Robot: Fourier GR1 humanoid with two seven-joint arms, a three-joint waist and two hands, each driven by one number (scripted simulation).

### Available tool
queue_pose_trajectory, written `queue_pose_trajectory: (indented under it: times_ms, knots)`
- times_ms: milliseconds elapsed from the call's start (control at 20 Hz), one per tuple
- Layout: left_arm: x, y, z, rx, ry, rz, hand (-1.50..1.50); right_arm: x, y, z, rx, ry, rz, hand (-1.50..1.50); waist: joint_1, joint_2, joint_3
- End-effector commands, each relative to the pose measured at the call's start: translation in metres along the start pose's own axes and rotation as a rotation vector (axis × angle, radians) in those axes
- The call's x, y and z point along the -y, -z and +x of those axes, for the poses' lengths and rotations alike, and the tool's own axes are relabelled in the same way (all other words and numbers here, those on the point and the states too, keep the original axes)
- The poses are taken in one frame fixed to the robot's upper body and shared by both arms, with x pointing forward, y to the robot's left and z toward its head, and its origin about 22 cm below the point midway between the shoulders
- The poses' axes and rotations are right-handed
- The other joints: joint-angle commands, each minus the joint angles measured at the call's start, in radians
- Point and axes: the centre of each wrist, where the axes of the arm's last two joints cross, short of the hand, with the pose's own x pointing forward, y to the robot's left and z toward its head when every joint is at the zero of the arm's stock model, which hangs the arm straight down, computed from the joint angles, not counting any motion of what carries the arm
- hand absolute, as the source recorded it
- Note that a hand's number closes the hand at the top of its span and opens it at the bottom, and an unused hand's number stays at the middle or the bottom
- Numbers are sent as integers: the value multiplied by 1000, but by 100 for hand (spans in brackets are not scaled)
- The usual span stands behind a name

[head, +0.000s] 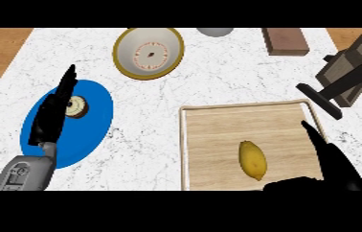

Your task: Pick the lemon from the tray and place it in the tiered basket

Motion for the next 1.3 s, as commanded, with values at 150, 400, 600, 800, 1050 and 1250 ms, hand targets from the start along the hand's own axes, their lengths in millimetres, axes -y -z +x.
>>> queue_pose_trajectory:
  times_ms: [150,400,600,800,1050,1250]
  knots:
    - [-6,-7,-11,-20,5,10,0,-12,-1,5,-189,-76,-40,-150,-12,-4,-1]
    - [-22,-4,2,4,0,22,0,-17,4,14,-175,-96,-52,-150,-5,-4,-1]
    - [5,-5,-1,-10,-13,0,0,-36,10,20,-182,-112,-30,-150,-9,-1,-1]
    - [-18,5,-3,-15,7,6,0,-50,16,18,-219,-102,-15,-150,-14,1,0]
    - [-4,-20,-21,-10,1,13,0,-57,23,15,-261,-75,-27,-150,-9,-3,1]
    - [-16,-2,-2,-10,27,28,0,-74,15,20,-246,-102,9,-150,-18,-3,1]
